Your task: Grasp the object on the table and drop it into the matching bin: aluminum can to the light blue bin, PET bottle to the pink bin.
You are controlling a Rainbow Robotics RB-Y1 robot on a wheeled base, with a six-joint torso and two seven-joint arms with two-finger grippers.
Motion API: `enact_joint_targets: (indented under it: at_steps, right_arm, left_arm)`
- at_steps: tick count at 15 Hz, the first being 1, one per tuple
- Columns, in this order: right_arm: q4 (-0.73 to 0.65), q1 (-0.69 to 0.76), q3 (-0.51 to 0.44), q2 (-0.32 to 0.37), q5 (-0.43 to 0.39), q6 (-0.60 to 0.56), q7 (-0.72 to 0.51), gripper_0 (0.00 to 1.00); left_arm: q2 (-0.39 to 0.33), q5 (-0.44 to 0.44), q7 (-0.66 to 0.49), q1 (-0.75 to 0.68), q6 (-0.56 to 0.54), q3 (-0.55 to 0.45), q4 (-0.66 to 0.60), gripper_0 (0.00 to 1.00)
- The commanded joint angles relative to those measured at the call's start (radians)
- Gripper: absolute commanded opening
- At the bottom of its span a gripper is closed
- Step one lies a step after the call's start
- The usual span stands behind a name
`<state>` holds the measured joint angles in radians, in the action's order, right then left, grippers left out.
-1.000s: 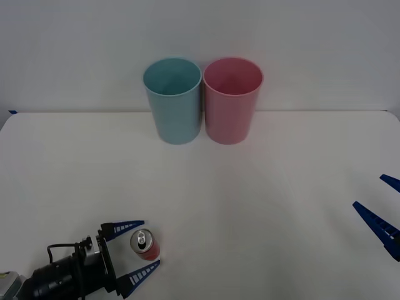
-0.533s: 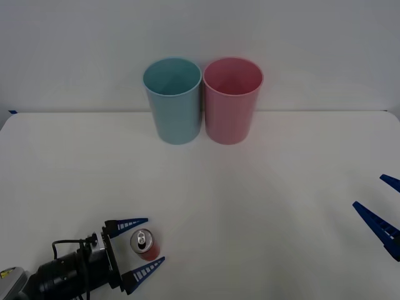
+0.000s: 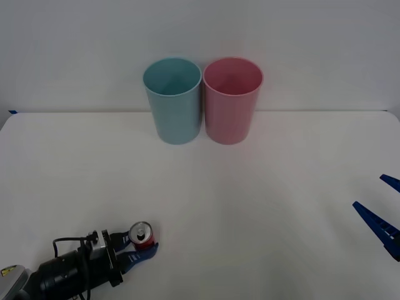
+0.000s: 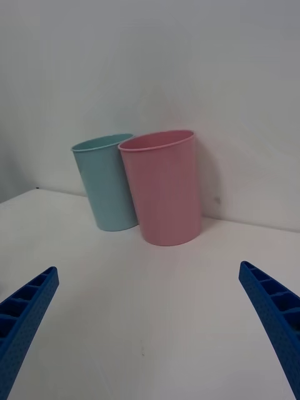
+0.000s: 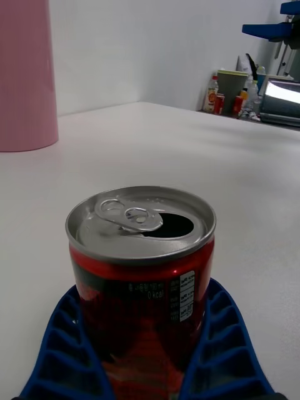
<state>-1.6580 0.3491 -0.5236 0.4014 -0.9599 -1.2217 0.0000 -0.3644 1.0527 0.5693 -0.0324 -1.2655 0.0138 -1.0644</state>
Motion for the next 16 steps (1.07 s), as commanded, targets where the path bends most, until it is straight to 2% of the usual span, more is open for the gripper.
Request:
enact_joint_targets:
  at_steps: [1,9,12,16]
  right_arm:
    - [0.000,0.000,0.000,0.000,0.000,0.000,0.000,1.00]
    - [0.000,0.000,0.000,0.000,0.000,0.000,0.000,1.00]
    - [0.000,0.000,0.000,0.000,0.000,0.000,0.000,1.00]
    - [0.000,0.000,0.000,0.000,0.000,0.000,0.000,1.00]
  left_arm:
    - [0.001,0.001,-0.005,0.002,0.000,0.000,0.000,0.00]
    - [-0.001,-0.019,-0.037,0.022,0.002,-0.048,-0.005,0.00]
    - [-0.002,-0.079,-0.045,0.014,0.000,-0.101,-0.008,0.00]
    - [-0.002,-0.088,-0.115,0.012,0.014,-0.195,-0.057,0.00]
